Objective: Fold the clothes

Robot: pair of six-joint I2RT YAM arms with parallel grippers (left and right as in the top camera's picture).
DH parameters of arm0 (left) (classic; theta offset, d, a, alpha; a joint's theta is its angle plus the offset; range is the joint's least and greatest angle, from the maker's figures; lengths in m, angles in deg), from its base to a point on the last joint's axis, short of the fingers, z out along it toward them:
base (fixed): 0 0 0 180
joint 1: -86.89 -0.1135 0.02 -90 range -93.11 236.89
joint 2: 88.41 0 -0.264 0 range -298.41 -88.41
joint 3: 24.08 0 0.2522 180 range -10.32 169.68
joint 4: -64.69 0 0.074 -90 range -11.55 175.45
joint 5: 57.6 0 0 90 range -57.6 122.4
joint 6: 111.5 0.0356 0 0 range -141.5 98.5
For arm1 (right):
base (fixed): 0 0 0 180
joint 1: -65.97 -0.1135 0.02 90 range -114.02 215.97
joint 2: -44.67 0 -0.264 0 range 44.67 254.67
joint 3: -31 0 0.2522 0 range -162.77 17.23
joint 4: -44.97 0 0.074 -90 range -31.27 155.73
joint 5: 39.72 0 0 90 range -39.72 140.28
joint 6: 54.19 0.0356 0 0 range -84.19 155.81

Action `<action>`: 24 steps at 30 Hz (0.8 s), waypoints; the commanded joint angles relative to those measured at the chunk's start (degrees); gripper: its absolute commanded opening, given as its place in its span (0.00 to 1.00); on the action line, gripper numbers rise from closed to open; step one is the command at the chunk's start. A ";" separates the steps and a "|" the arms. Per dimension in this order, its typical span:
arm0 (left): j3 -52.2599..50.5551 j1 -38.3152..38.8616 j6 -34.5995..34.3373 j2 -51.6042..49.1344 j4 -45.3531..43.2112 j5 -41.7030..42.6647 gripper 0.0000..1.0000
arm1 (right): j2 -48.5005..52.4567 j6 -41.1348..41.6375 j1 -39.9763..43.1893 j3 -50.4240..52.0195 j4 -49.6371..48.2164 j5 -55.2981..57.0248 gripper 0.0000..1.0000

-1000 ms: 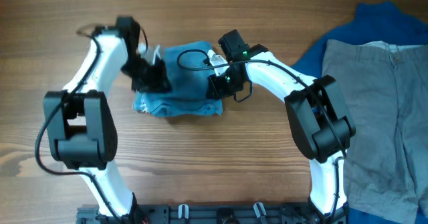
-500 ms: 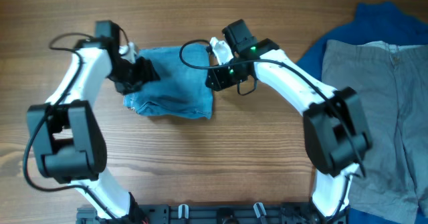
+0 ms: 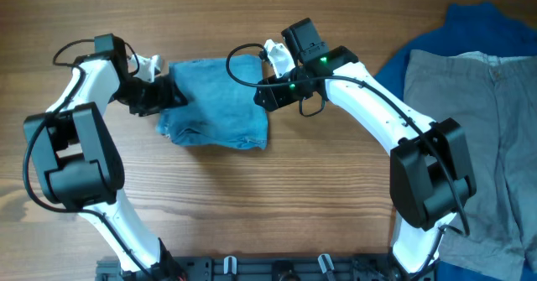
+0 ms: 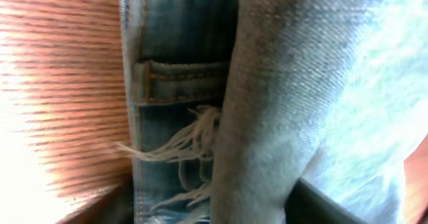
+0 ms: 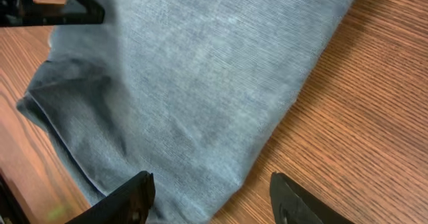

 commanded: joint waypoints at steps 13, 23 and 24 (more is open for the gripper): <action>-0.33 -25.68 -33.86 -1.36 -32.00 2.71 0.04 | -0.33 -0.22 0.09 -0.61 -1.77 1.49 0.66; -0.35 -14.78 -51.74 -10.97 -38.18 -1.79 0.13 | -0.33 1.25 0.42 -0.61 -3.39 2.54 0.70; -0.35 -13.57 -55.21 -11.37 -40.68 -2.84 0.23 | -0.33 1.25 0.42 -0.61 -3.19 2.54 0.70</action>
